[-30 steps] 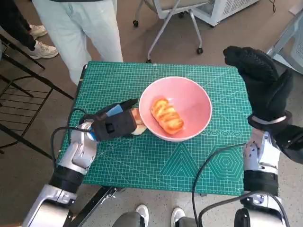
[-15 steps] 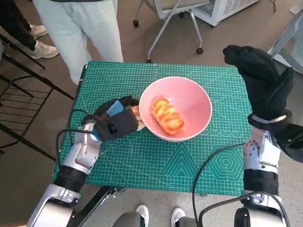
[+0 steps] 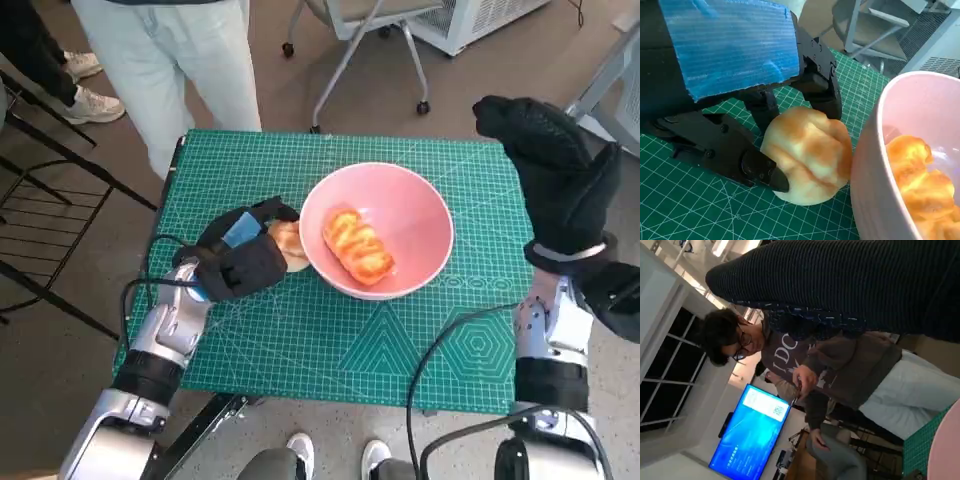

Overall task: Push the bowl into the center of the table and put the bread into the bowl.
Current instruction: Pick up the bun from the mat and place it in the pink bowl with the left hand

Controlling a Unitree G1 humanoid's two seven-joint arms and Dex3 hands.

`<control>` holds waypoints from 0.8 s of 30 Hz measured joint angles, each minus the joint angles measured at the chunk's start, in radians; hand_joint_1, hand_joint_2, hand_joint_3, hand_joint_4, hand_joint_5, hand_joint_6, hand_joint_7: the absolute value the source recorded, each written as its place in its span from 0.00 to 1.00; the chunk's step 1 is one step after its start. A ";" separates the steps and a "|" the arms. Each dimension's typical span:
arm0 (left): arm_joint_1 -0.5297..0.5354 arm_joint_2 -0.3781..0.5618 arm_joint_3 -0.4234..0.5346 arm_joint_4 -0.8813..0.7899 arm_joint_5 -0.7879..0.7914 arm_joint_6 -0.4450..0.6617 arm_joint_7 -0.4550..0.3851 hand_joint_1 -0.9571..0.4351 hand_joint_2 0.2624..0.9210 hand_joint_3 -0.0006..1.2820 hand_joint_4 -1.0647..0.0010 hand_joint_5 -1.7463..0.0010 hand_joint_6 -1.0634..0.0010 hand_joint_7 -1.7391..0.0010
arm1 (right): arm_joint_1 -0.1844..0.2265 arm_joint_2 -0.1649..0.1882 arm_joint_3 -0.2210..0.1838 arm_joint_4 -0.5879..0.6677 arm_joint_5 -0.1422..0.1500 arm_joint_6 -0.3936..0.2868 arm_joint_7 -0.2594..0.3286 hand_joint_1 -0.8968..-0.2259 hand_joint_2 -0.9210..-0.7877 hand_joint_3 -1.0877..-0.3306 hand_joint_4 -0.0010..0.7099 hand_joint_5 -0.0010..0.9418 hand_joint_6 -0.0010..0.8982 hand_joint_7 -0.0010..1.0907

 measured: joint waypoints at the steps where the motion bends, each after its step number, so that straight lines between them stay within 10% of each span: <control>1: 0.001 0.002 0.002 -0.006 0.000 0.001 -0.002 0.69 1.00 0.02 0.27 0.34 0.38 0.40 | 0.000 0.000 0.000 0.000 0.000 0.000 0.000 0.35 0.00 0.60 0.27 0.00 0.17 0.21; 24: 0.031 0.107 0.165 -0.358 0.025 0.169 0.022 0.69 0.97 0.00 0.20 0.40 0.34 0.41 | -0.002 -0.002 0.001 -0.001 -0.002 -0.002 0.001 0.35 0.00 0.59 0.26 0.00 0.17 0.20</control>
